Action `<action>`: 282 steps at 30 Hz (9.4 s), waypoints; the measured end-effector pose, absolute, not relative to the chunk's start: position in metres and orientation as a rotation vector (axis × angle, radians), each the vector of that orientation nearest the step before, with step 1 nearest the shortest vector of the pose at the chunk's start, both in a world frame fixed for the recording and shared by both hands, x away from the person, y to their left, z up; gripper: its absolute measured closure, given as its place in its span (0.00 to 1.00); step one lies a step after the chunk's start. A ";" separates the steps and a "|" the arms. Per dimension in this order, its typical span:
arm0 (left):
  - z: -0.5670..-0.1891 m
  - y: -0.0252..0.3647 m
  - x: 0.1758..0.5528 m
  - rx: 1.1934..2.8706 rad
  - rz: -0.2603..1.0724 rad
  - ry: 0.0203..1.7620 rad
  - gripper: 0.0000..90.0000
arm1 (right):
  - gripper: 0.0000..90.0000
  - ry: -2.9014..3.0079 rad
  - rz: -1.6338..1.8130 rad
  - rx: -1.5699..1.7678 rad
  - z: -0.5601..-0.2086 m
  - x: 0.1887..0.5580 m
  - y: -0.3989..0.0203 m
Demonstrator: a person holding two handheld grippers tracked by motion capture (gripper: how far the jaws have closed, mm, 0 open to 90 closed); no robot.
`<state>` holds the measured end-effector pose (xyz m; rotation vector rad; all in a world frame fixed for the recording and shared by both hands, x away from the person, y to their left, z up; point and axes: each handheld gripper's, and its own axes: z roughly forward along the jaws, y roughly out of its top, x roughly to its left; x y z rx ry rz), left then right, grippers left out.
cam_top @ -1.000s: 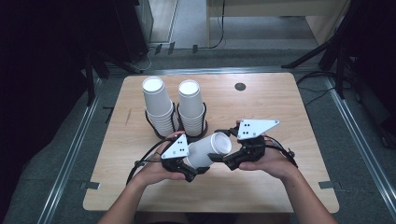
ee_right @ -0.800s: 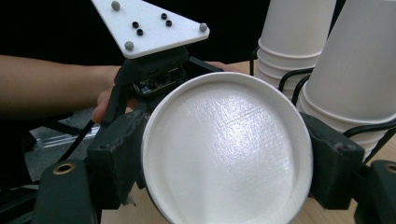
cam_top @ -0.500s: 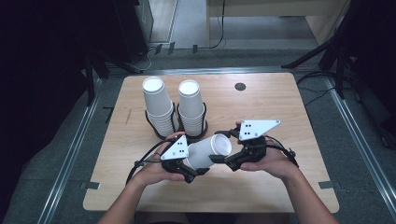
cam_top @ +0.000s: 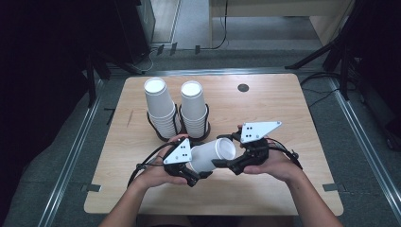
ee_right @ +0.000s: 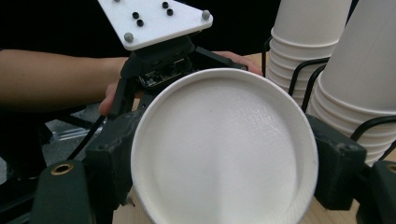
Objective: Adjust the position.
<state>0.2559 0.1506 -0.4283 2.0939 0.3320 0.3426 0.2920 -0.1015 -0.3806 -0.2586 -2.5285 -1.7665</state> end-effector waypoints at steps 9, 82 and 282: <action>-0.427 0.151 0.255 2.090 0.355 0.330 0.09 | 0.24 -2.563 -1.752 -0.258 -0.383 0.291 -0.098; -0.434 0.166 0.260 1.886 0.215 0.488 0.00 | 0.25 -2.222 -2.096 -0.445 -0.403 0.294 -0.137; -0.418 0.156 0.250 2.175 0.278 0.193 0.09 | 0.24 -2.821 -1.555 -0.039 -0.408 0.271 -0.100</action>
